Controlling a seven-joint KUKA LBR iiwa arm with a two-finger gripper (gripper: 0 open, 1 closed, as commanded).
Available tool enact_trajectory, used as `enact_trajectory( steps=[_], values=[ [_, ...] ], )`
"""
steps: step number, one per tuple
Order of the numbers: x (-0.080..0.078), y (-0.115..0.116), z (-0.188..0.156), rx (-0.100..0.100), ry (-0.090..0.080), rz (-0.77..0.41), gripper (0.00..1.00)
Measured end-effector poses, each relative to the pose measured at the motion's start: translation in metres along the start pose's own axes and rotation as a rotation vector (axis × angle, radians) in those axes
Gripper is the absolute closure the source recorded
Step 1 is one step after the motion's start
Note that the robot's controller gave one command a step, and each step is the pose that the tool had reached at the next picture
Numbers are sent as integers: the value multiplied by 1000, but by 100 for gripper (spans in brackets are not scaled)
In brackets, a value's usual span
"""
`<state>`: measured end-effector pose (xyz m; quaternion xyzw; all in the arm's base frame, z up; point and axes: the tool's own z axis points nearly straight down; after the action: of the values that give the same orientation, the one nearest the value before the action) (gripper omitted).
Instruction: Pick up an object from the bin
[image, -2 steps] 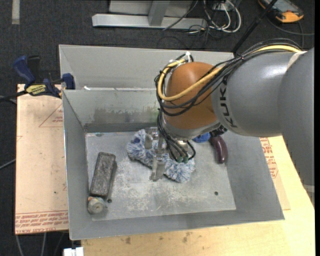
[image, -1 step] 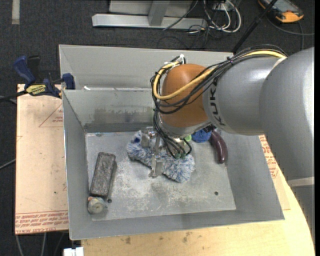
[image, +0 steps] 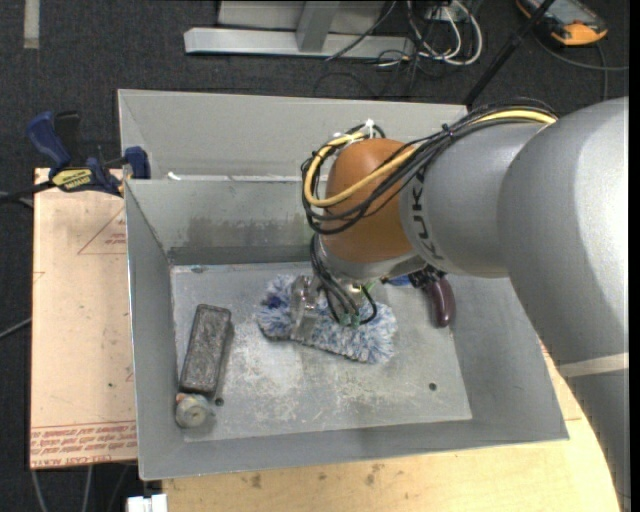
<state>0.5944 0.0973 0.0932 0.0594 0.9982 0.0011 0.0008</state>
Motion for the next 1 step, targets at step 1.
enact_trajectory(
  steps=[1],
  values=[
    [0, 0, 0, 0, 0, 1, 100]
  ],
)
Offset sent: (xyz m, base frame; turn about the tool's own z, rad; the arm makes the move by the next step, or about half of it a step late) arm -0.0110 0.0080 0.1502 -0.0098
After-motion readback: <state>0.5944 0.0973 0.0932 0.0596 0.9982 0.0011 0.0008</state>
